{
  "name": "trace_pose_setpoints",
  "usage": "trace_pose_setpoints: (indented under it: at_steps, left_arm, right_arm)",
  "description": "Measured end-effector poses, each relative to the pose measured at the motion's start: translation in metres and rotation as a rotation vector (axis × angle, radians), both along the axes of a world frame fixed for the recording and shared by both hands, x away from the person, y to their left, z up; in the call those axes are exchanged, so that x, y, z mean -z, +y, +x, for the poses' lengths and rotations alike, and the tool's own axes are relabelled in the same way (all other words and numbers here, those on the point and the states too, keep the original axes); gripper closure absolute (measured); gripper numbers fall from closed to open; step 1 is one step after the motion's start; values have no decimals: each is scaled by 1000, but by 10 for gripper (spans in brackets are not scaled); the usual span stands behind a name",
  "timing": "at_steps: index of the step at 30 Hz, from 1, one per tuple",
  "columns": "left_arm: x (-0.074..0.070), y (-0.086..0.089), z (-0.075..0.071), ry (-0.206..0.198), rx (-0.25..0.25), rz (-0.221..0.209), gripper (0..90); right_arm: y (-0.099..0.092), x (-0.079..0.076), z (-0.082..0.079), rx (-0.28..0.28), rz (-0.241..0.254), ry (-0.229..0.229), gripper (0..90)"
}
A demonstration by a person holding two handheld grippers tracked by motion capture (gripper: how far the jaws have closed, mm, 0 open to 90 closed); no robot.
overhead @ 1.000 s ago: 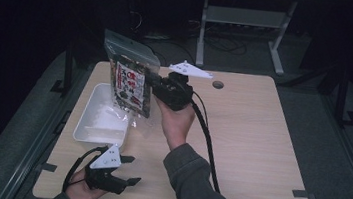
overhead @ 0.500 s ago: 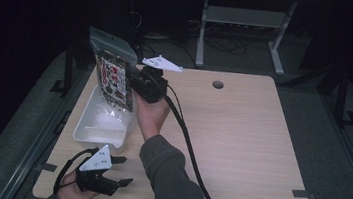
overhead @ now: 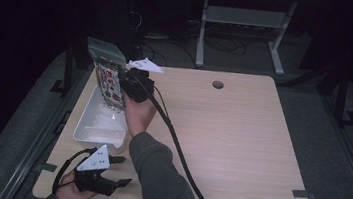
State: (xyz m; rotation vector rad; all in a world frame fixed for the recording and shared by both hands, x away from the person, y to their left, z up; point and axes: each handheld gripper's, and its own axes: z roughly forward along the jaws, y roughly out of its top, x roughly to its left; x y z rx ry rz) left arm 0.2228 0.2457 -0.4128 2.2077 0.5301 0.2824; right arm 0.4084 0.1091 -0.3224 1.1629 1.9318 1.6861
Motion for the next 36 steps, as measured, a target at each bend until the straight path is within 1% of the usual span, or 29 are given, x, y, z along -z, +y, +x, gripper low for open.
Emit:
trace_pose_setpoints:
  at_steps: [4, 8, 9, 10, 13, 14, 15, 18, 19, 22, 23, 26, 27, 28, 29, 30, 31, 32, 33, 34, 35, 36]
  left_arm:
    - [0, 0, -1, -1, 2, 0, 301]
    - [1, 1, 0, 2, 2, -1, 298]
    - [1, 1, 0, 2, 2, -1, 297]
    - [0, 1, 0, 2, 1, -1, 297]
    - [0, 1, 0, 0, 3, -2, 296]
    - [0, 1, 0, -1, 3, -3, 294]
    - [0, 1, 0, -1, 3, -3, 293]
    - [0, 1, 0, 0, 0, -8, 291]
    - [0, 2, 1, -2, 0, -7, 289]
    - [0, 2, 1, -1, -3, -11, 287]
    - [0, 2, 1, -1, -5, -13, 281]
    - [-1, 2, 1, -1, -7, -16, 280]
    - [-1, 3, 1, -4, -5, -11, 278]
    - [-1, 3, 1, -4, -5, -11, 278]
    - [-1, 3, 1, -5, -6, -13, 277]
    - [-1, 3, 1, -5, -7, -16, 277]
    - [-1, 3, 1, -5, -7, -16, 277]
    - [-1, 3, 1, -5, -9, -19, 277]
    - [-2, 4, 1, -7, -10, -20, 277]
    - [-2, 4, 1, -7, -10, -21, 277]
    - [-2, 5, 1, -7, -10, -24, 277]
    - [-3, 5, 1, -7, -10, -28, 276]
  right_arm:
    - [9, 5, 2, 9, -13, -9, 781]
    - [15, 4, 0, 5, -36, -31, 774]
    - [15, 4, -1, -7, -37, -31, 771]
    - [15, 4, -1, -7, -37, -31, 771]
    - [15, 3, -3, -37, -52, -41, 759]
    - [14, 1, -4, -65, -57, -36, 749]
    - [14, 1, -4, -65, -57, -36, 749]
    - [12, -1, -4, -90, -66, -24, 742]
    - [12, -3, -4, -106, -80, -24, 736]
    - [11, -4, -5, -123, -89, -17, 727]
    - [11, -6, -5, -137, -102, -13, 707]
    - [12, -9, -4, -155, -121, -1, 686]
    - [13, -12, -3, -167, -137, 4, 704]
    - [13, -12, -3, -167, -137, 4, 704]
    - [15, -13, 1, -193, -149, 26, 703]
    - [18, -13, 3, -202, -160, 41, 689]
    - [18, -13, 3, -202, -160, 41, 689]
    - [23, -11, 7, -210, -182, 57, 670]
    - [26, -10, 8, -211, -197, 62, 653]
    - [26, -10, 8, -211, -197, 62, 653]
    - [29, -9, 9, -210, -210, 64, 645]
    - [33, -6, 13, -217, -217, 77, 622]
